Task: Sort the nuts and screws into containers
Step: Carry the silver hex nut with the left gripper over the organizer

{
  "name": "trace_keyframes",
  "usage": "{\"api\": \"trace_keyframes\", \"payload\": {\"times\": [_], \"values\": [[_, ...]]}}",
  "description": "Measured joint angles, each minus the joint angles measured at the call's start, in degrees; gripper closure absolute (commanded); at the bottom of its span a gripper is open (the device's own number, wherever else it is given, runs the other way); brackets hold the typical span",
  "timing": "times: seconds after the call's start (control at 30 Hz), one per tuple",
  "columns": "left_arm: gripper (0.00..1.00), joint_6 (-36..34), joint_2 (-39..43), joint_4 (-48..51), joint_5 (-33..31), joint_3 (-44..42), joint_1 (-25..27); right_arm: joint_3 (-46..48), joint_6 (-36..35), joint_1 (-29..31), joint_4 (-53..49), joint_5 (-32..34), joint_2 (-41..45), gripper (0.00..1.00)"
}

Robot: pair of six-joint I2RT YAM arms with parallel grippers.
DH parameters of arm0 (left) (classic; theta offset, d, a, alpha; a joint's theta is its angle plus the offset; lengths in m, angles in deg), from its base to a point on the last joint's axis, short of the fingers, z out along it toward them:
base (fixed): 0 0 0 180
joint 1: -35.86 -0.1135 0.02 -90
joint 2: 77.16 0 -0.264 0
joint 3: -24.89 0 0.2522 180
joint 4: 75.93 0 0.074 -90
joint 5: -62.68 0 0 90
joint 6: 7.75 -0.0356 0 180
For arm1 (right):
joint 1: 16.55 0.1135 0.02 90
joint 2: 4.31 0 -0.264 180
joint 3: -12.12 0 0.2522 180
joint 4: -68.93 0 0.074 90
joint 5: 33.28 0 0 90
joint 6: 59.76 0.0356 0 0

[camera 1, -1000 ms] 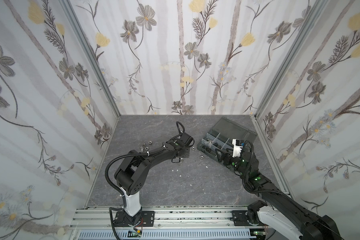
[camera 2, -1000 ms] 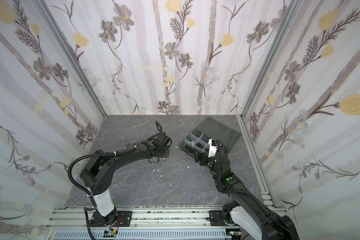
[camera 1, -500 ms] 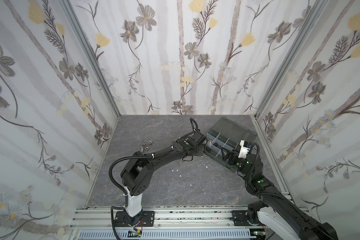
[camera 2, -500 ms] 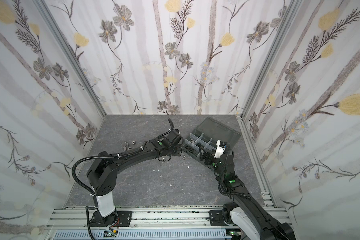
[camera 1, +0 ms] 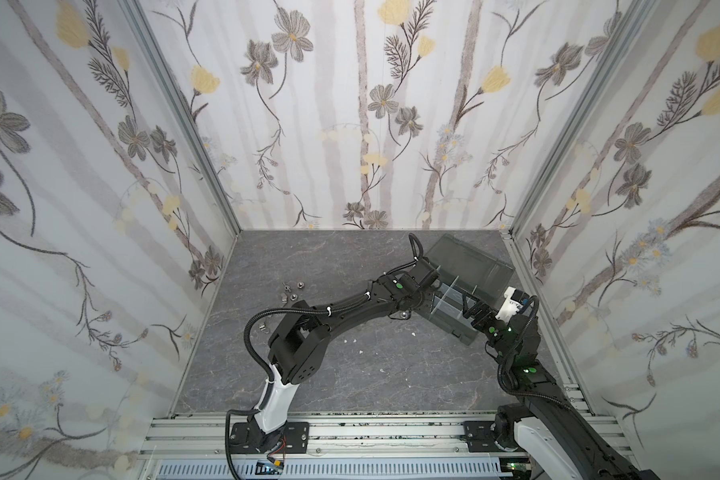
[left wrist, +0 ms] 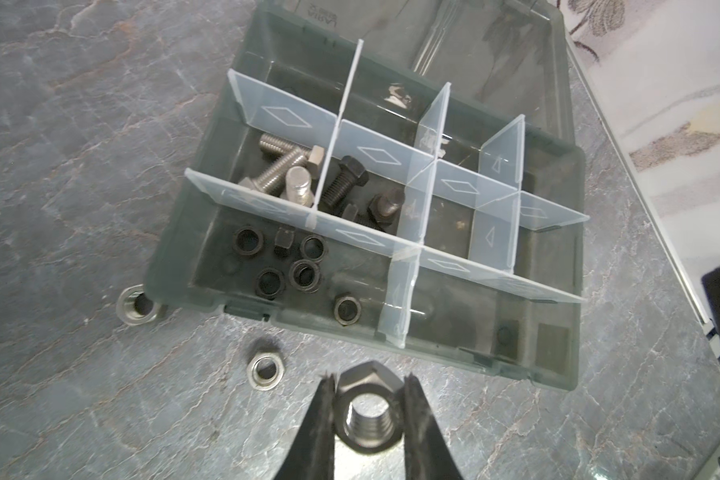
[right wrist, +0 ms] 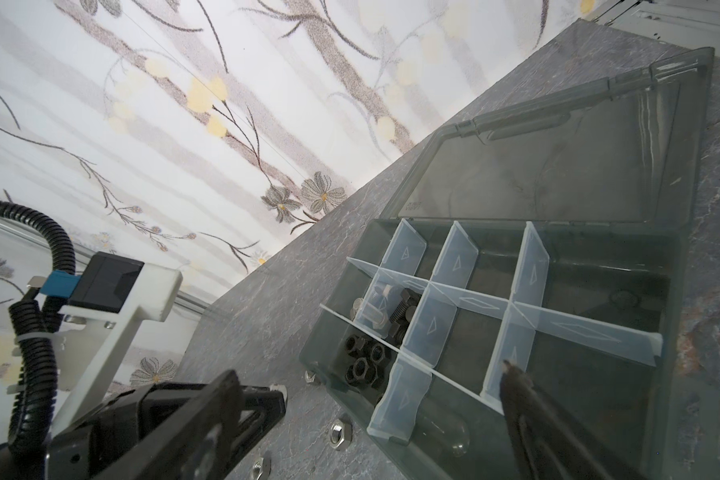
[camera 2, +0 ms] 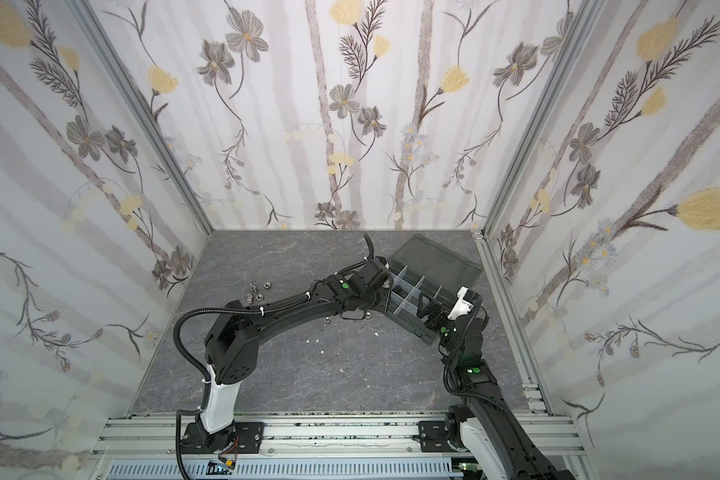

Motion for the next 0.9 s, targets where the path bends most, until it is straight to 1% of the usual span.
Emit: {"api": "trace_keyframes", "payload": {"times": [0.37, 0.63, 0.73, 0.9], "values": [[0.81, -0.1, -6.3, 1.4, 2.2, 8.3, 2.6, 0.0, 0.5, -0.4, -1.1, 0.7, 0.6, 0.02], [0.80, -0.2, -13.0, 3.3, 3.8, 15.0, 4.2, -0.1, 0.4, -0.3, -1.8, 1.1, 1.0, 0.01], [0.75, -0.2, -14.7, 3.7, 3.8, 16.6, 4.3, -0.1, 0.0, -0.3, -2.2, 1.1, 1.2, 0.01], [0.63, -0.3, -16.7, 4.5, 3.8, 18.9, 4.1, -0.4, -0.4, -0.3, -2.9, 1.1, 1.8, 0.02]]}}
